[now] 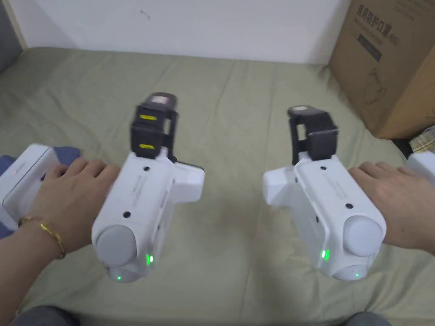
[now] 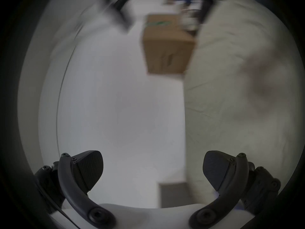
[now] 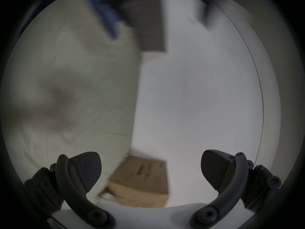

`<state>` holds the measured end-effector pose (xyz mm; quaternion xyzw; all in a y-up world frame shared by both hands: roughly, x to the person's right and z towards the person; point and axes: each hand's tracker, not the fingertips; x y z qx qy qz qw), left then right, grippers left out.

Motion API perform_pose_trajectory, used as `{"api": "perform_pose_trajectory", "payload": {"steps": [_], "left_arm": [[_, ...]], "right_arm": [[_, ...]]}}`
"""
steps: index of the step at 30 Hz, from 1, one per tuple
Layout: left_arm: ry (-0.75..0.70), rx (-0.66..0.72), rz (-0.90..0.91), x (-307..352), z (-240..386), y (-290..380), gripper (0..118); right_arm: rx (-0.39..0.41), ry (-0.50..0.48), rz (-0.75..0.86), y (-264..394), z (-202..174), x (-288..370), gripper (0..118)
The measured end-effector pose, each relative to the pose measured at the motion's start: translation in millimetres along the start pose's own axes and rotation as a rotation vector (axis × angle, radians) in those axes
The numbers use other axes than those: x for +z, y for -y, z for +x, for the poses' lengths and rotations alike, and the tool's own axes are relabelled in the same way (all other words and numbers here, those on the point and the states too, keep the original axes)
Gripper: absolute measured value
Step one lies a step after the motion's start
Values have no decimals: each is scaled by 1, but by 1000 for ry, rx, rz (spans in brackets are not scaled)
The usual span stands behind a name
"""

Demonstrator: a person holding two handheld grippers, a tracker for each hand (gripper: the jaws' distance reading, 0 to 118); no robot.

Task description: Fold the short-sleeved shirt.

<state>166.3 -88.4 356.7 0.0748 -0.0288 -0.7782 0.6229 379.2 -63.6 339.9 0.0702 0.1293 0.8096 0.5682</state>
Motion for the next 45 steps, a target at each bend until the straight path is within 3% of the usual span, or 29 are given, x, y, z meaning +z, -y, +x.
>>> {"api": "perform_pose_trajectory", "payload": {"steps": [2,3,5,7,8,10,12,15,18,21,24,28,45], "left_arm": [[-25,-187,108,6,11,-1,118],[-22,-233,150,9,15,-1,118],[-5,-195,161,12,15,-3,118],[28,-41,125,12,8,-1,118],[28,60,70,8,0,1,118],[27,281,-20,1,-20,10,118],[7,592,-129,-6,-46,20,118],[-48,1102,-207,-8,-74,39,118],[-114,1449,-275,-5,-80,51,118],[-186,1615,-335,-1,-73,55,118],[-181,1737,-362,6,-63,50,118],[-141,1768,-397,11,-45,44,118],[-72,1710,-414,14,-25,33,118]], "right_arm": [[135,-37,59,2,-9,3,118],[158,-44,67,1,-11,4,118],[165,-59,98,3,-11,9,118],[104,-43,116,5,-6,14,118],[20,-48,103,6,0,14,118],[-259,-71,65,11,22,14,118],[-655,-129,24,23,49,10,118],[-1136,-106,-15,44,65,5,118],[-1516,-56,-70,57,65,4,118],[-1759,-19,-92,60,53,6,118],[-1865,73,-151,57,41,13,118],[-1922,78,-177,54,27,20,118],[-1937,30,-248,43,3,20,118]]}}
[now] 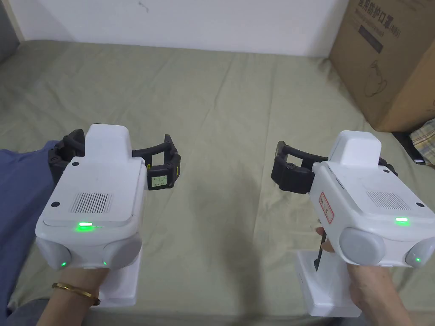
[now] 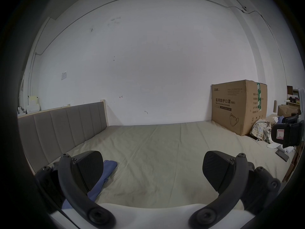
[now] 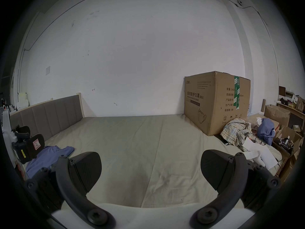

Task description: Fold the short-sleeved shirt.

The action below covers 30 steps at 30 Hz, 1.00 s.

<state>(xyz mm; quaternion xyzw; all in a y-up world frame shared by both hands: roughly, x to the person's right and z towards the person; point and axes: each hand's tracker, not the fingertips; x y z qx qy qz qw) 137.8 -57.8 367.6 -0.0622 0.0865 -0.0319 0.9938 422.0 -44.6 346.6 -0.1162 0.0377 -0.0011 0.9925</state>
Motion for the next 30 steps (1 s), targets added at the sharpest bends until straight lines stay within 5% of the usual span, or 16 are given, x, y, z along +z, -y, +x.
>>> {"api": "perform_pose_trajectory", "payload": {"steps": [7,8,9,11,13,14,17,30], "left_arm": [[-1,-26,-10,2,3,1,114],[3,-31,-6,3,3,1,103],[4,-39,-4,2,2,2,76],[5,-57,-9,1,3,2,27],[14,-61,-14,2,3,0,9],[22,-60,-15,3,3,-1,4],[24,-57,-14,7,4,-5,0],[35,-45,-18,6,4,-6,0]], "right_arm": [[19,5,5,0,-1,2,117],[24,4,4,0,-1,2,115],[32,10,4,-1,-3,3,109],[58,15,12,-3,-5,5,82],[70,26,15,-4,-6,4,23],[71,32,12,-4,-6,4,8],[49,24,-11,-6,-3,4,0],[23,7,-14,-6,1,7,0]]}}
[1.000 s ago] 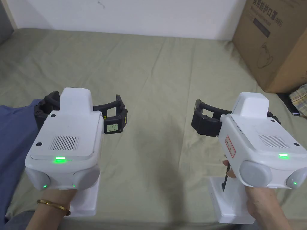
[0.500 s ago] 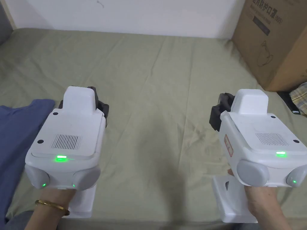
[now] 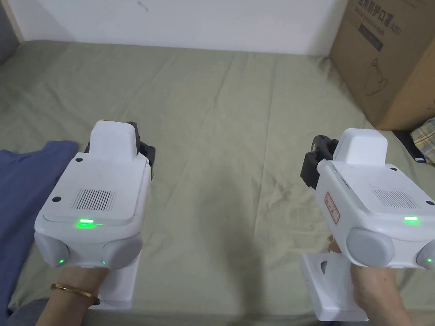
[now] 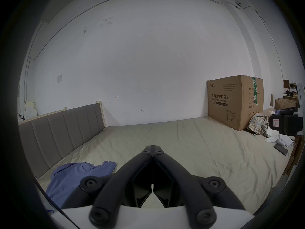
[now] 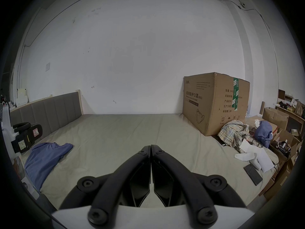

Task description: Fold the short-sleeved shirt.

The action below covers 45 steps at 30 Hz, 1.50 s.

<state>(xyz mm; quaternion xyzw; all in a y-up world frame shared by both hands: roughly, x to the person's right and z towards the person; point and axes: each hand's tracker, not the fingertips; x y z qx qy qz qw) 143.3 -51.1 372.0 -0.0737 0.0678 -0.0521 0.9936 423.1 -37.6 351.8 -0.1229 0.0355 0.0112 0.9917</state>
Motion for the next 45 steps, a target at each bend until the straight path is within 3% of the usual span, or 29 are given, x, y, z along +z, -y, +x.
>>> {"api": "perform_pose_trajectory", "payload": {"steps": [16,22,45], "left_arm": [[6,6,1,-2,1,-4,0],[-50,27,6,1,-22,-6,0],[-561,103,-54,97,-178,27,0]], "right_arm": [[30,-11,8,-4,0,2,0],[53,-62,21,-9,-17,-1,0],[161,-602,52,-18,-211,-15,0]]}}
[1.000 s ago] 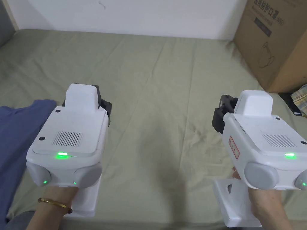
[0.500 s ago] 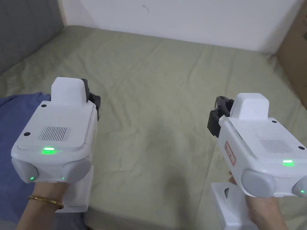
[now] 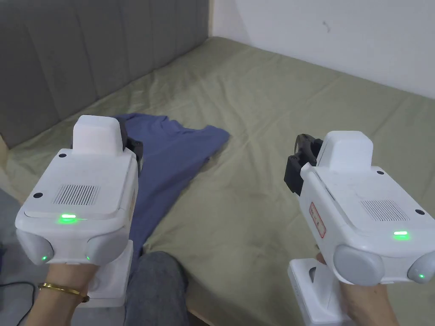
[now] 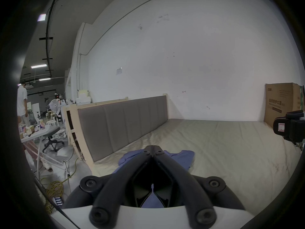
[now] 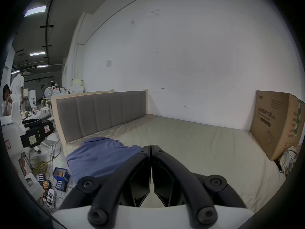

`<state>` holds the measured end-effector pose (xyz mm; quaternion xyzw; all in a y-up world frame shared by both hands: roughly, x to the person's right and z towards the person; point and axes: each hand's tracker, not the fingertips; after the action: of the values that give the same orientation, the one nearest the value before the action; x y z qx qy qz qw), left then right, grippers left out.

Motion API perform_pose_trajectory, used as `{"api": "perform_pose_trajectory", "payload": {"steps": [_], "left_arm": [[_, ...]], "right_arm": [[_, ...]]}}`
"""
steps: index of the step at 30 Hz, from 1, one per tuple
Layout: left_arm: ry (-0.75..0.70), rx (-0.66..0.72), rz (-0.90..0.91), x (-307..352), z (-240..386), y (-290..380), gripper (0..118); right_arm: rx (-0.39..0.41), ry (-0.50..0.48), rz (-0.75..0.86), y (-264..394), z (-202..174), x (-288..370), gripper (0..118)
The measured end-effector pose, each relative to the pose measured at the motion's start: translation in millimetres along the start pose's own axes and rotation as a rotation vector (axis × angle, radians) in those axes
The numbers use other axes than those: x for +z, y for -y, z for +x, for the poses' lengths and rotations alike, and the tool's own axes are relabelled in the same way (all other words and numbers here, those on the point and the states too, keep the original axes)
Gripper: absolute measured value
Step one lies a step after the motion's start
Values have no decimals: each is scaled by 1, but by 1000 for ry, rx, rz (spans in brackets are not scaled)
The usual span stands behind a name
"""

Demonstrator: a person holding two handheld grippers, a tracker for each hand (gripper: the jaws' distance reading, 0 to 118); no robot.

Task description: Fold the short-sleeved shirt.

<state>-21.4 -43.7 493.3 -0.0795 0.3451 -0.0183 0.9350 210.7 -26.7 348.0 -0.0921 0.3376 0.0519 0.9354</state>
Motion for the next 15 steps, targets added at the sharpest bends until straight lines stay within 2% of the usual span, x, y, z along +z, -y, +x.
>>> {"api": "perform_pose_trajectory", "payload": {"steps": [6,8,10,11,12,14,15], "left_arm": [[-34,19,-19,0,-14,6,0],[-34,25,-28,-3,-16,7,7],[-25,29,-48,-9,-17,8,22],[-17,31,-69,-14,-18,8,36],[-8,36,-89,-20,-19,8,59],[21,48,-138,-36,-21,8,90],[28,50,-152,-46,-22,7,90]], "right_arm": [[16,-49,-1,-1,-18,-6,0],[24,-57,1,-1,-20,-7,0],[27,-59,2,-2,-22,-8,0],[27,-61,1,-2,-22,-8,0],[26,-62,0,-2,-22,-9,0],[25,-61,-5,-2,-22,-12,0],[26,-61,-7,-2,-22,-13,0]]}}
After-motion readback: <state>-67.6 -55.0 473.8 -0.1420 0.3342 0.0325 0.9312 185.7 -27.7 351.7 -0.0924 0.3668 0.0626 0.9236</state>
